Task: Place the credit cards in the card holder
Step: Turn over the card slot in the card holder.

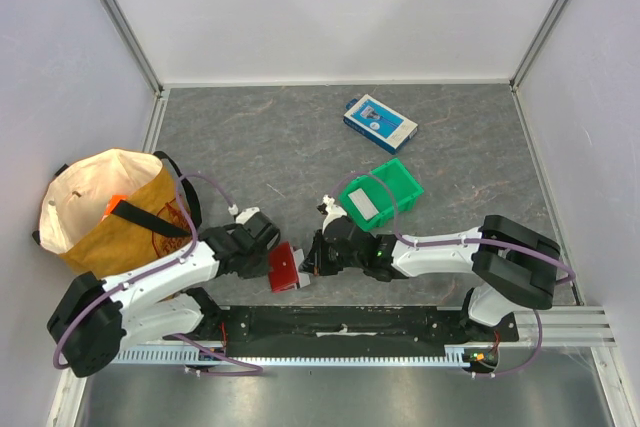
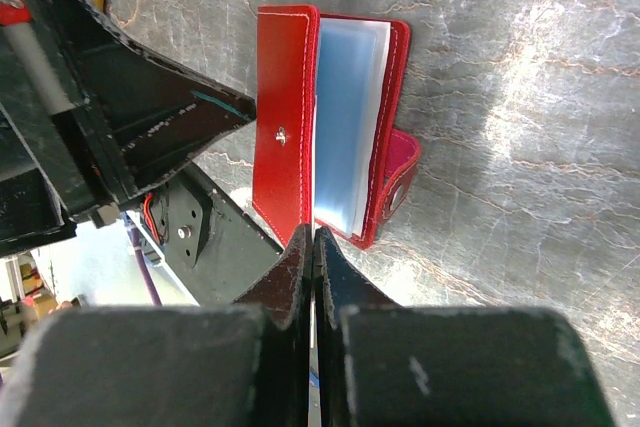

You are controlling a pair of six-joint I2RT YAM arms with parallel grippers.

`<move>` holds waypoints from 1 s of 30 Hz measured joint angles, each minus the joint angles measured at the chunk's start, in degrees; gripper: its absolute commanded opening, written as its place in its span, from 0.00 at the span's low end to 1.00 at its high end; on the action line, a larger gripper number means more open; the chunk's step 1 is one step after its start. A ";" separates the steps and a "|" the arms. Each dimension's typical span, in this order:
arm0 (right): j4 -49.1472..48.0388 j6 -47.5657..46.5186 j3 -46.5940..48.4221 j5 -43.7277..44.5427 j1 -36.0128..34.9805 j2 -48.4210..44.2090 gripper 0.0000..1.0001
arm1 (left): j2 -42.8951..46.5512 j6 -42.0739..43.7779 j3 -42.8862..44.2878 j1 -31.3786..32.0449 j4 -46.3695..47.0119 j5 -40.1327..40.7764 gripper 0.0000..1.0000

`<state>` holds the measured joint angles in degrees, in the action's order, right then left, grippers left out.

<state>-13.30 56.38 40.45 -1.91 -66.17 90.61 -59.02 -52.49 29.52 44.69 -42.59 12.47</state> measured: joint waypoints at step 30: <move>-0.70 0.57 -5.44 4.96 2.82 -2.84 0.00 | -15.50 1.01 0.07 -0.44 31.10 -13.90 0.02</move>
<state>-14.00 56.95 35.00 3.05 -63.35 87.77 -74.52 -51.48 29.58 44.25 -11.49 -1.43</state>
